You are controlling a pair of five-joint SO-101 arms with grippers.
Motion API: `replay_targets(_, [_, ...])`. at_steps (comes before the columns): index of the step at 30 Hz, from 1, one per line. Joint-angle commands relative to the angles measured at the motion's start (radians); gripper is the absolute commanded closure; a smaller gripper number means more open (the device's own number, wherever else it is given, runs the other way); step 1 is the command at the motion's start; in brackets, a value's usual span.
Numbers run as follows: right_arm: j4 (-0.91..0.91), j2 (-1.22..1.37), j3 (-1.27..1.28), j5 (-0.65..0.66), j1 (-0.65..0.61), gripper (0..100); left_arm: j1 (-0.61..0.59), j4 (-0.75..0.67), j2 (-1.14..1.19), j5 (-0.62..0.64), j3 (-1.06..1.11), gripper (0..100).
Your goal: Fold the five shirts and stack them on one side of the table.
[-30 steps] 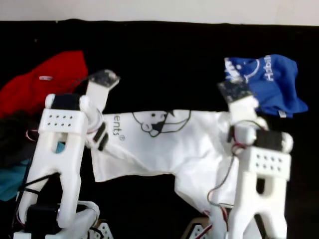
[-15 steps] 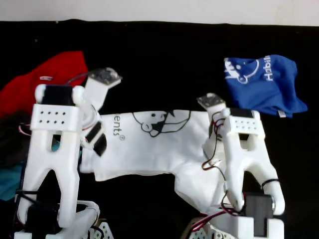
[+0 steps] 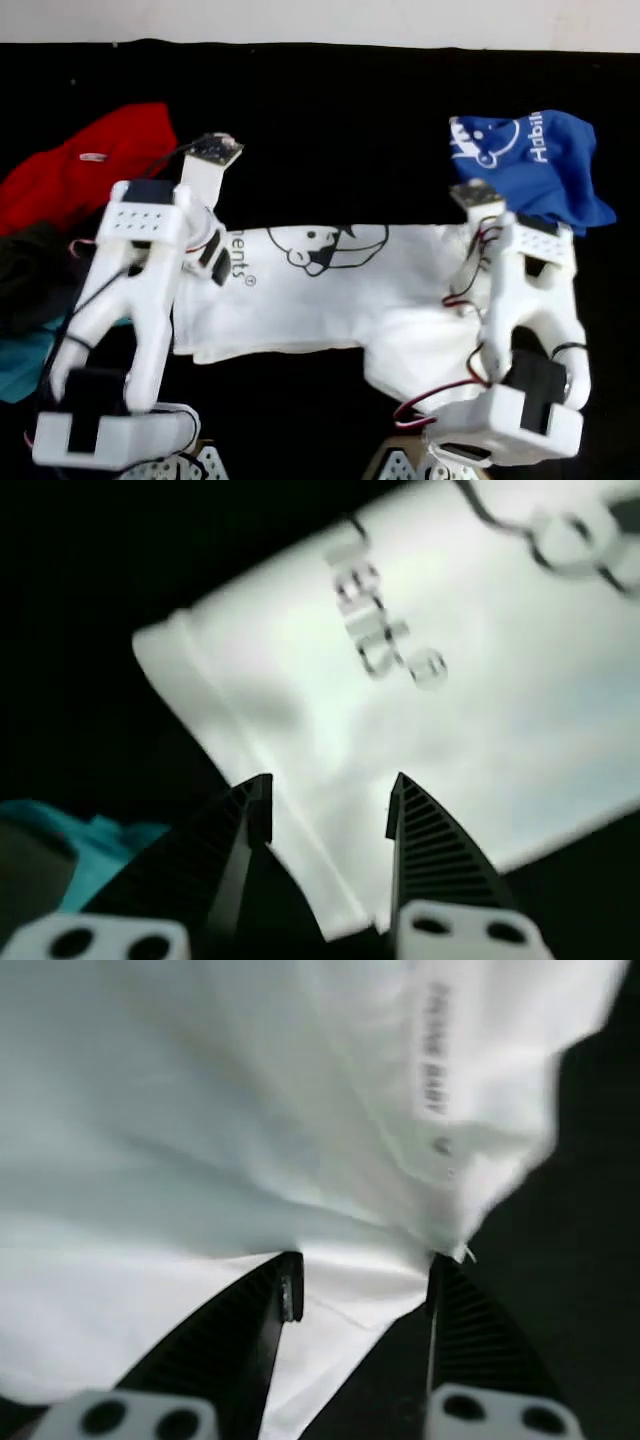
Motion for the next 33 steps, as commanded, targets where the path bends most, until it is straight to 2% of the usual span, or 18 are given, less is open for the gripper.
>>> replay_targets(1, [0.021, 0.018, -0.13, 0.012, 0.035, 79.4, 0.008, -0.092, 0.114, 0.075, -0.059, 80])
replay_targets(6, [0.203, 0.015, -0.326, -0.044, 0.004, 79.4, 0.013, -0.095, 0.302, 0.178, -0.246, 80])
replay_targets(11, [0.263, 0.025, -0.461, -0.087, -0.056, 79.4, 0.005, -0.005, 0.492, 0.184, -0.437, 80])
replay_targets(14, [0.202, 0.025, -0.426, -0.115, -0.136, 79.4, -0.031, 0.118, 0.638, 0.184, -0.615, 80])
replay_targets(17, [0.067, 0.028, -0.36, -0.143, -0.199, 79.4, -0.07, 0.229, 0.786, 0.184, -0.839, 80])
replay_targets(20, [-0.061, 0.053, -0.285, -0.149, -0.226, 79.4, -0.105, 0.321, 0.934, 0.183, -1.076, 80])
replay_targets(23, [-0.111, 0.162, -0.285, -0.146, -0.226, 79.4, -0.14, 0.404, 1.087, 0.183, -1.313, 80])
replay_targets(29, [-0.039, 0.45, -0.562, -0.15, -0.229, 79.4, -0.228, 0.517, 1.326, 0.181, -1.756, 80])
replay_targets(33, [0.091, 0.576, -0.84, -0.193, -0.26, 79.4, -0.28, 0.539, 1.4, 0.132, -1.914, 80])
